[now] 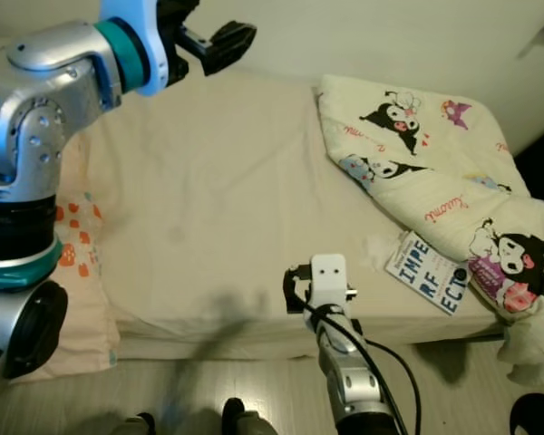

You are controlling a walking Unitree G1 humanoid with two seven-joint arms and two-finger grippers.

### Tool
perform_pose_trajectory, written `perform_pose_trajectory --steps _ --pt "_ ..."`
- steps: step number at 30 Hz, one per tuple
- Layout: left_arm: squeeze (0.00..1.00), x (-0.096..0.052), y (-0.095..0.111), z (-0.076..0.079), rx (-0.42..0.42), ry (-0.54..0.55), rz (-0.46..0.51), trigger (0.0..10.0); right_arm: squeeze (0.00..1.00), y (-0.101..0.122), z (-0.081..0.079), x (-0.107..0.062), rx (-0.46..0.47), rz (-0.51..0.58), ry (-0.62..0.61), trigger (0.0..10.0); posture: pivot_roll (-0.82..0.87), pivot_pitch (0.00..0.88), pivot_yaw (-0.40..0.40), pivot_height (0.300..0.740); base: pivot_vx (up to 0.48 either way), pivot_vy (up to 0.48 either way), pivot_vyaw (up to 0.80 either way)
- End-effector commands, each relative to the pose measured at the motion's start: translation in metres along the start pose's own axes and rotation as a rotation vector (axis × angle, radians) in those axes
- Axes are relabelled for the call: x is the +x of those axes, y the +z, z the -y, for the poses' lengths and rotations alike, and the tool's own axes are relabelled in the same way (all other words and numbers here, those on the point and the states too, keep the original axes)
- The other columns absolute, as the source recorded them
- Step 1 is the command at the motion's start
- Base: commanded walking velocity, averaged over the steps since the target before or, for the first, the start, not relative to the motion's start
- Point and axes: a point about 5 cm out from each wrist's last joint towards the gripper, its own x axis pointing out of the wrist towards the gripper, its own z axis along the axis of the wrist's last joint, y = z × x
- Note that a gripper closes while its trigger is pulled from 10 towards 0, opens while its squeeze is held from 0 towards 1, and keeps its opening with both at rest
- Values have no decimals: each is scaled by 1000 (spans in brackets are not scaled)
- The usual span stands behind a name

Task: Clean up the room

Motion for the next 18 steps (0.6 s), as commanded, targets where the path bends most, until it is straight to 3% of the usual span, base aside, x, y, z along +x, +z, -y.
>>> perform_pose_trajectory --steps 1,3,6,8,9,10,11,12,14,15,16,18 --pt "0 -2 12 4 20 -1 42 10000 0 -9 4 -4 2 -38 -20 10000 141 203 -132 740 0 0 0" --pt "0 -6 6 3 -18 -10 -4 10000 0 -9 4 -2 0 -38 -18 10000 148 197 -134 740 0 0 0" --pt "0 -12 -5 -3 -11 38 -37 10000 0 -8 2 -2 2 -34 -17 10000 147 188 -124 740 0 0 0" --pt "0 -19 -35 -12 0 87 -92 10000 0 -7 2 -2 11 -29 -23 10000 150 180 -111 740 0 0 0" --pt "0 -27 -67 -17 17 121 -142 10000 0 -9 1 -3 16 -30 -30 10000 152 173 -101 740 0 0 0" --pt "0 -27 -67 -17 17 121 -142 10000 0 -9 1 -3 16 -30 -30 10000 152 173 -101 740 0 0 0" --pt "0 -36 -94 -20 50 149 -188 10000 0 -10 1 -4 19 -31 -35 10000 149 169 -97 740 0 0 0" --pt "0 -41 -107 -20 51 163 -208 10000 0 -11 1 -5 21 -31 -38 10000 146 169 -89 740 0 0 0" --pt "0 -44 -114 -21 46 173 -218 10000 0 -11 1 -6 23 -31 -40 10000 146 169 -89 740 0 0 0" --pt "0 -52 -133 -20 43 185 -249 10000 0 -13 1 -8 28 -34 -47 10000 140 158 -79 740 0 0 0" --pt "0 -52 -133 -20 43 185 -249 10000 0 -13 1 -8 28 -34 -47 10000 140 158 -79 740 0 0 0" --pt "0 -67 -163 -18 26 211 -313 10000 0 -18 2 -10 36 -41 -61 10000 136 128 -67 740 0 0 0"
